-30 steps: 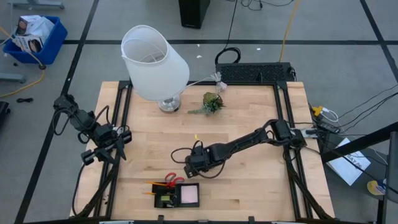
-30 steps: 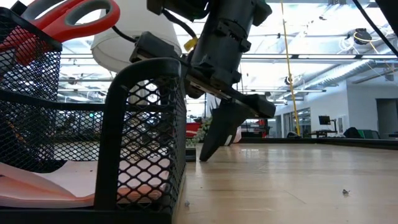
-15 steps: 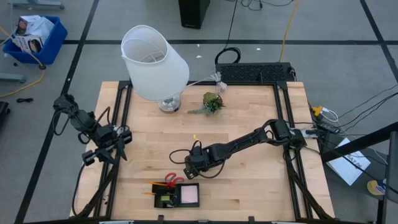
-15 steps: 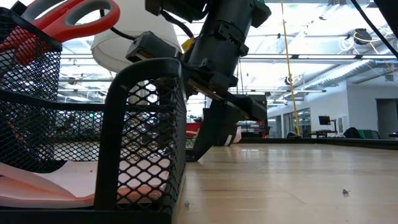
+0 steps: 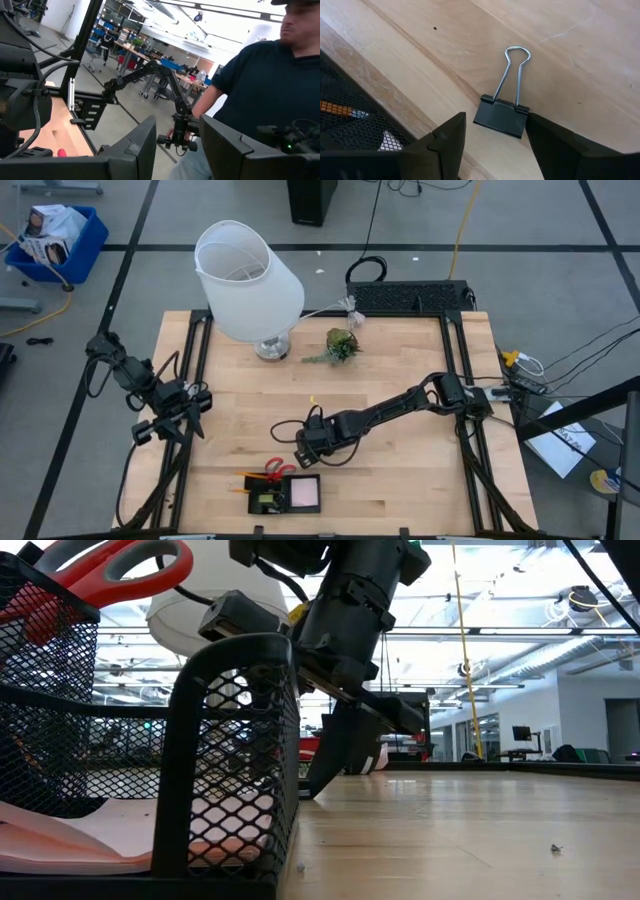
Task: Pick and place office supplies into organizer
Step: Put the black clip into the mesh desk organizer
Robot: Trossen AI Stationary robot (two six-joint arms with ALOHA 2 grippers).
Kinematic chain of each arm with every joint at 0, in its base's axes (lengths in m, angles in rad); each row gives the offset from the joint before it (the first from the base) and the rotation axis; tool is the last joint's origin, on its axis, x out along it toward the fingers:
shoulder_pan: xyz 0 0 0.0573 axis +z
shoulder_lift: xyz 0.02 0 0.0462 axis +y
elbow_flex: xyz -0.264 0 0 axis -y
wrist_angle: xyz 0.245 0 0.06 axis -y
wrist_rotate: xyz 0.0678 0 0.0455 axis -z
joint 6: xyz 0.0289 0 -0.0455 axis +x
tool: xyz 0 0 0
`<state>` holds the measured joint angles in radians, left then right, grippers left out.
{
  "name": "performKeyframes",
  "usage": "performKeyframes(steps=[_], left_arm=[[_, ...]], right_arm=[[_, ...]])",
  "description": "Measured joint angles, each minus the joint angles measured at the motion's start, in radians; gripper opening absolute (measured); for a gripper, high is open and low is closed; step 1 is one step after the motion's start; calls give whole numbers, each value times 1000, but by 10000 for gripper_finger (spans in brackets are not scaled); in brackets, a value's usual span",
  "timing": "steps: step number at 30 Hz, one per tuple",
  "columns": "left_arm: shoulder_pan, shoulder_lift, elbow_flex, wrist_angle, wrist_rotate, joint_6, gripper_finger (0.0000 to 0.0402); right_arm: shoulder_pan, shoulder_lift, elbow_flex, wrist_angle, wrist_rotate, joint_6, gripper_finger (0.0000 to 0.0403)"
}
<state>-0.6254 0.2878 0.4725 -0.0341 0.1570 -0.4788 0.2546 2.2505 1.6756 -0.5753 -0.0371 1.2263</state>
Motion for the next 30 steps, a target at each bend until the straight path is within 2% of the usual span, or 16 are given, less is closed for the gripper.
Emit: performKeyframes(steps=[6,26,30], left_arm=[[0,0,0,1,0,2,152],[0,0,0,1,-3,2,152],[0,0,0,1,-3,3,152]], right_arm=[[-2,0,0,1,36,-11,203],[-14,25,-1,15,15,22,203],[-14,29,-1,-32,14,19,203]])
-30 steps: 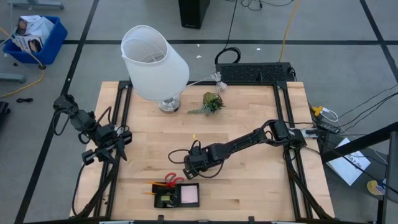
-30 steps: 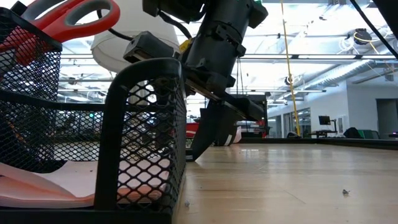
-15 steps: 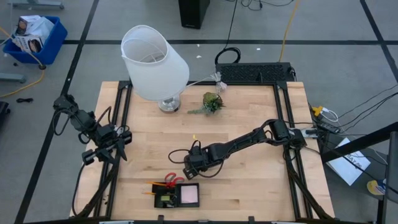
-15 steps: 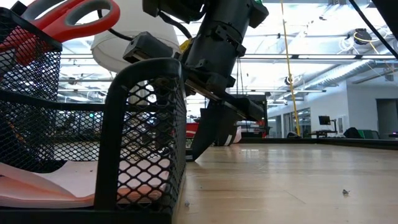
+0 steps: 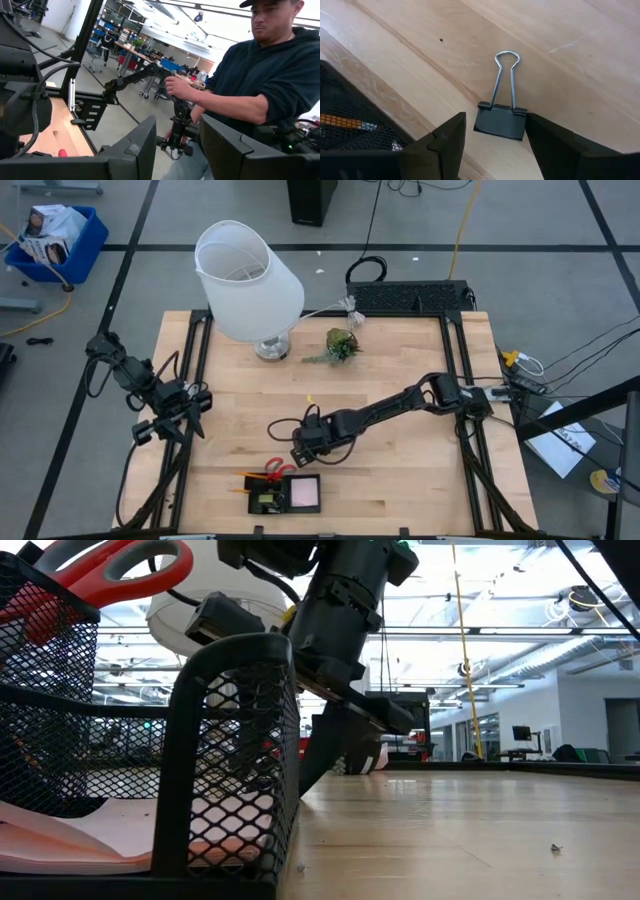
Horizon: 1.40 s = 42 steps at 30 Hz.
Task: Pick and place office supplies into organizer
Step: Put the black clip into the mesh desk organizer
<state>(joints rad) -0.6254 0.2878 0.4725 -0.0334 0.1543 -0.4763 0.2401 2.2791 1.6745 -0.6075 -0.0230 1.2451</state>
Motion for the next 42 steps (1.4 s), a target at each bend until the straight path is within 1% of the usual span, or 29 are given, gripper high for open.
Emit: performKeyframes(steps=[5,10,12,14,17,19,23,28,32,35,40,42], left_arm=[[0,0,0,0,0,0,152],[0,0,0,0,0,0,152],[0,0,0,0,0,0,152],[0,0,0,0,0,0,152],[0,0,0,0,0,0,152],[0,0,0,-1,0,0,152],[0,0,0,0,0,0,152],[0,0,0,0,0,0,152],[0,0,0,0,0,0,152],[0,0,0,1,0,0,152],[0,0,0,1,0,0,152],[0,0,0,2,0,0,152]], right_arm=[[-12,0,1,-85,-17,-34,203],[-11,6,1,-116,-29,-134,203],[-11,6,0,-104,-27,-138,203],[-11,6,-2,-56,-33,-141,203],[-10,3,-2,15,-50,-173,203],[-11,3,-2,28,-55,-210,202],[-15,6,-1,-70,-22,-183,192],[-14,4,-22,-94,-4,-211,169],[-17,14,-22,-97,-23,-211,156],[-18,30,-14,-94,-54,-211,157],[-20,30,-14,-94,-54,-195,161],[-28,31,-14,-95,-79,-196,159]])
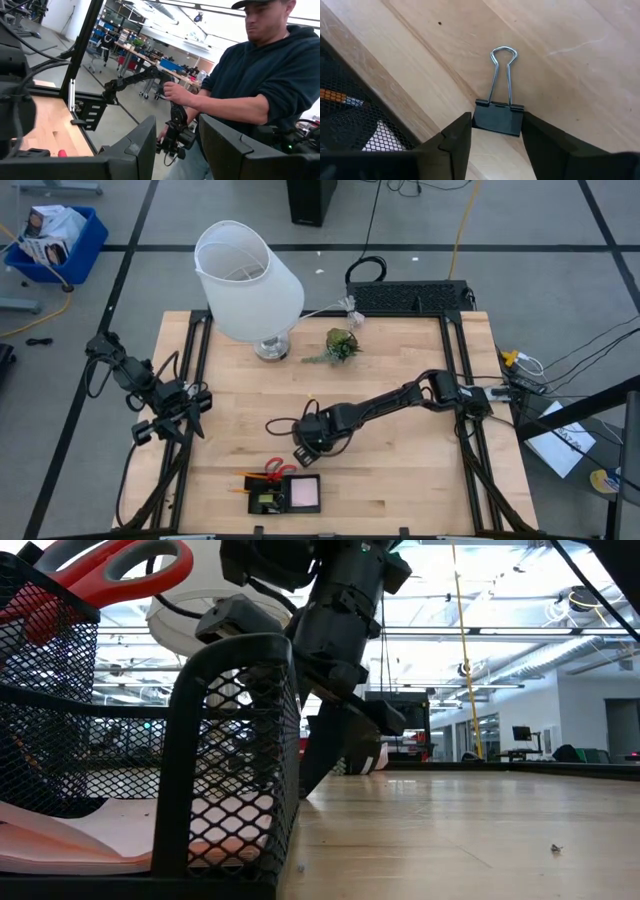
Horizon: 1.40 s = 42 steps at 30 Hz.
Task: Pick and place office supplies into organizer
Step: Put the black clip into the mesh desk organizer
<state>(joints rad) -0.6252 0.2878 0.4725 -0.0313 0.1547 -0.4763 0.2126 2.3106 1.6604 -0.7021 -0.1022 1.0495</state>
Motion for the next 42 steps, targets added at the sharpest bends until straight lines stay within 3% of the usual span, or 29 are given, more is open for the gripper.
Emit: performKeyframes(steps=[3,17,31,42], left_arm=[[0,0,0,1,0,0,152],[0,0,0,2,0,0,152],[0,0,0,4,0,0,152],[0,0,0,5,0,0,152]], right_arm=[[-8,13,2,-2,-38,7,156],[1,14,4,-8,23,-4,147],[1,-97,-6,-26,212,-48,146],[-19,-240,-9,59,249,-97,146]])
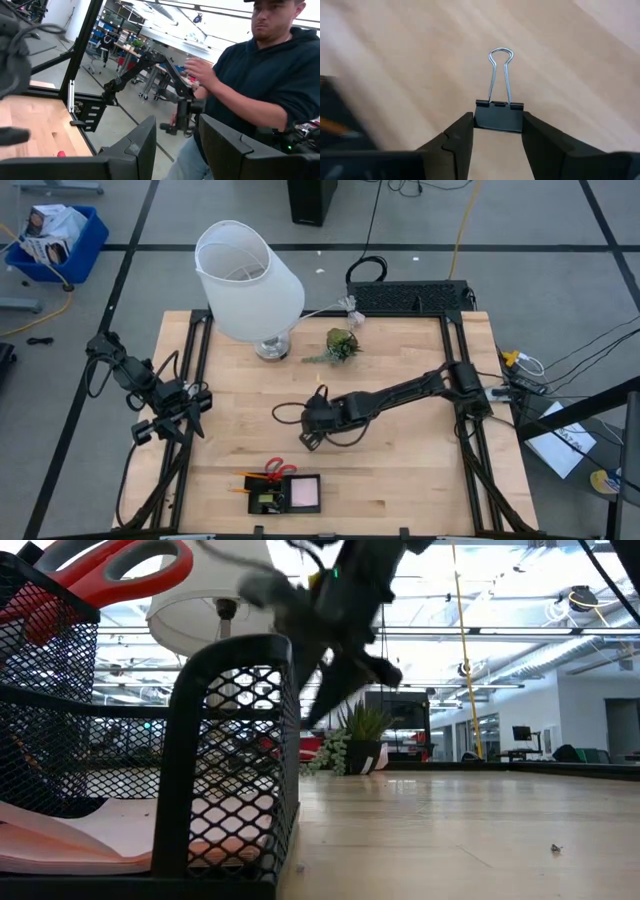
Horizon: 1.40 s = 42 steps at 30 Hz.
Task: Pick and place office supplies into organizer
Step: Put the black clip into the mesh desk organizer
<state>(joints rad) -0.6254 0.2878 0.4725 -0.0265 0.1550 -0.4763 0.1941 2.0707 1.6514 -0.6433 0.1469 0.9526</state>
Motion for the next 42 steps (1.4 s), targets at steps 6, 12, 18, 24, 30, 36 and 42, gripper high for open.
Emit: performKeyframes(steps=[6,12,18,24,30,36,42], left_arm=[[0,0,0,0,0,0,152],[0,0,0,2,0,0,152],[0,0,0,2,0,0,152],[0,0,0,1,0,0,152],[0,0,0,44,-76,39,152],[0,0,0,198,-253,-306,152],[0,0,0,267,-376,-493,152]], right_arm=[[16,-55,0,135,-12,6,146],[27,-81,2,294,-12,1,146],[30,-84,2,496,-17,-29,146],[30,-92,2,577,-47,-60,146],[35,-93,4,639,-102,-60,146],[47,-93,4,697,-101,-71,146],[63,-94,4,758,-98,-113,146]])
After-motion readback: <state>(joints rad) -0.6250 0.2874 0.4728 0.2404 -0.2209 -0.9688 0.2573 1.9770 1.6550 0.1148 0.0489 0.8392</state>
